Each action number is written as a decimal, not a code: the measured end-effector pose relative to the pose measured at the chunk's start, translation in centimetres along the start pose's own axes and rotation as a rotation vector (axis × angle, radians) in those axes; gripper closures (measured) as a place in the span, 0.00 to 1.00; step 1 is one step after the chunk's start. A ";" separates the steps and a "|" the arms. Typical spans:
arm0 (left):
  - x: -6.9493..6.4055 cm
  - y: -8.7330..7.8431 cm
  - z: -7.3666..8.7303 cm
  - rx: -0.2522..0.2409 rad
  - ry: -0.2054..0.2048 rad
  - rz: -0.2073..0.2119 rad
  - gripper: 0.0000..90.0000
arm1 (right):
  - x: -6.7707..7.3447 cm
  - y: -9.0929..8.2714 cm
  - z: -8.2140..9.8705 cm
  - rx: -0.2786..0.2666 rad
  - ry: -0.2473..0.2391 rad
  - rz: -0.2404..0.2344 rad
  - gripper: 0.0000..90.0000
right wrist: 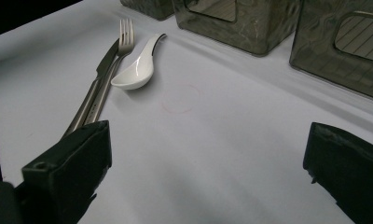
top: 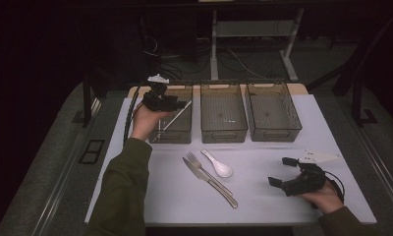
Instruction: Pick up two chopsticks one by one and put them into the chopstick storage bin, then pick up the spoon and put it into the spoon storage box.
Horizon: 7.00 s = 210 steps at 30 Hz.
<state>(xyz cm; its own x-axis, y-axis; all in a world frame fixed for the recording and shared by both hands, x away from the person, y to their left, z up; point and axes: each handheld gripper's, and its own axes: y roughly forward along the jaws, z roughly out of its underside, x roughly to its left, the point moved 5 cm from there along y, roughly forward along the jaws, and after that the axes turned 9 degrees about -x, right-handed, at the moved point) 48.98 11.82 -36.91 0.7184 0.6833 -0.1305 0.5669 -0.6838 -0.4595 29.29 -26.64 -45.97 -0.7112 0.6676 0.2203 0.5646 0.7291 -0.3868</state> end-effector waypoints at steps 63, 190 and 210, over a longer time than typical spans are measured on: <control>-11.4 -6.8 14.7 -0.016 0.068 0.095 0.00 | 1.8 5.4 -3.4 0.071 -0.012 -0.039 0.01; -11.7 -6.1 14.8 -0.025 0.053 0.158 0.00 | 7.2 15.8 -3.8 0.334 -0.190 -0.133 0.93; -11.7 -6.2 15.0 -0.036 0.058 0.195 0.00 | 5.8 13.9 -5.5 0.285 -0.176 -0.119 0.94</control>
<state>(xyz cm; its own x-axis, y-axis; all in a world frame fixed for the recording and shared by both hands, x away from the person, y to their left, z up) 31.07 11.92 -45.69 0.8375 0.5216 -0.1629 0.4276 -0.8112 -0.3989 35.31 -11.81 -45.17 -0.8399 0.5267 0.1309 0.3519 0.7121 -0.6075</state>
